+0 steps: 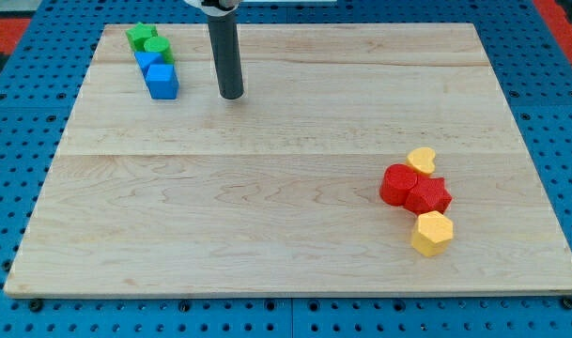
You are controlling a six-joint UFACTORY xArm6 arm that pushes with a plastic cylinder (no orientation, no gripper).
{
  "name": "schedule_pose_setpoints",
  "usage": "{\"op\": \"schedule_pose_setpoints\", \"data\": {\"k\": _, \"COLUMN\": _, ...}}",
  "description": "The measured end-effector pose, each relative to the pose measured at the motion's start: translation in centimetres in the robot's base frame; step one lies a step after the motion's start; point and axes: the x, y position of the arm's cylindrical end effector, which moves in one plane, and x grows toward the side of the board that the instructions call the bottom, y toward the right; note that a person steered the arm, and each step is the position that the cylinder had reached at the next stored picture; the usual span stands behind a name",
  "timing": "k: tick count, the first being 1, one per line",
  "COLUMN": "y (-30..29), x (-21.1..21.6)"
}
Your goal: Move your arm to the right of the green circle
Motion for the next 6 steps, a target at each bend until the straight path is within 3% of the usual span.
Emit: {"op": "schedule_pose_setpoints", "data": {"k": 6, "y": 1.4, "x": -0.2}}
